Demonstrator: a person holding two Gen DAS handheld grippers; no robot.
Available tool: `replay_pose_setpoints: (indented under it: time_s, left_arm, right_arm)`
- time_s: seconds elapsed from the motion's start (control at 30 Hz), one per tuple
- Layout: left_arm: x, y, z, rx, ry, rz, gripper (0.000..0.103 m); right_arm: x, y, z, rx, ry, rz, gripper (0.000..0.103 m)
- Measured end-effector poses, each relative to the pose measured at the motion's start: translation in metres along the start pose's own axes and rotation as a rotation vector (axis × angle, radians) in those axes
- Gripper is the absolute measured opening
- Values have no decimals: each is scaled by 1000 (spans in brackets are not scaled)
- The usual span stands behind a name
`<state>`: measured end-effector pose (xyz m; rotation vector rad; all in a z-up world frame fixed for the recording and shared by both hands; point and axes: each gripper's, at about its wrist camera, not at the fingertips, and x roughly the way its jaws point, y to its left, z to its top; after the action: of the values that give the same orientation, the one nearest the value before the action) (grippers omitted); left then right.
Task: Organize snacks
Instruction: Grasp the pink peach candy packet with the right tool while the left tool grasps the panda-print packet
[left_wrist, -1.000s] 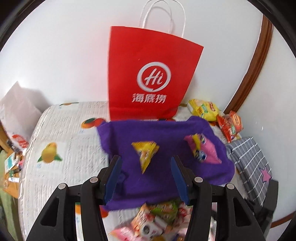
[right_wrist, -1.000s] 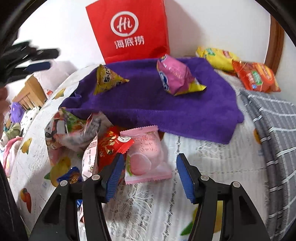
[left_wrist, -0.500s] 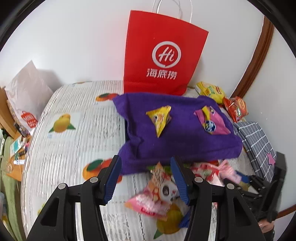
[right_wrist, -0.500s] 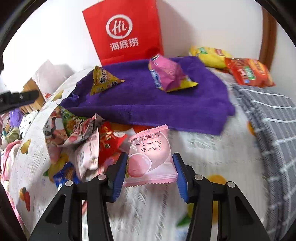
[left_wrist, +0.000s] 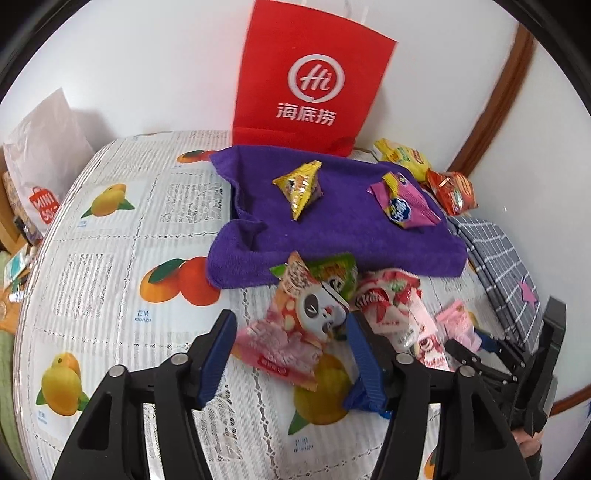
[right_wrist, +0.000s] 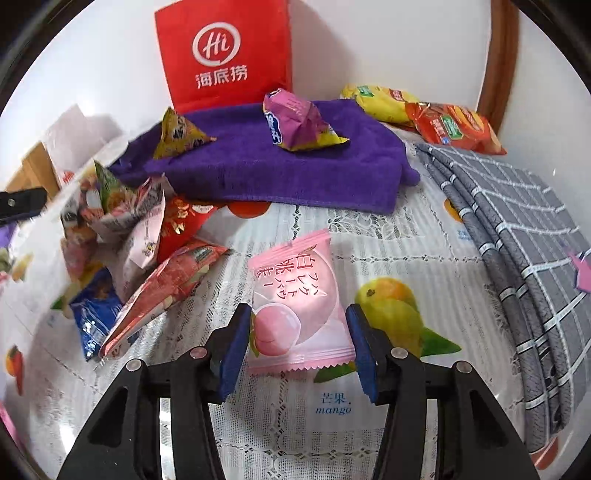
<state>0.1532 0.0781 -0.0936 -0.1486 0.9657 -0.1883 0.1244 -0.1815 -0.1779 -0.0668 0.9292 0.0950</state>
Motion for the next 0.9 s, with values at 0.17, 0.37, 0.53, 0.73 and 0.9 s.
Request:
replay_pose_setpoints:
  time_s: [0.17,0.37,0.53,0.73,0.9]
  left_arm:
    - [4,-11,-6,49,3,7,70]
    - [29,-20,-10,108,50,70,70]
    - [51,-21,-14,123,90,126,70]
    - [51,-18,-18,97,78,108,43]
    - [31,-12,-17,78,41,76,37]
  right_arm:
    - [1,-1,2,4,-1,2,52]
    - [0,-3,0,5,-2,9,54]
    - [0,0,-1,1,0,17,57]
    - [0,-1,-1,1,0,24,59]
    - [0,0,-1,1,-1,23,58]
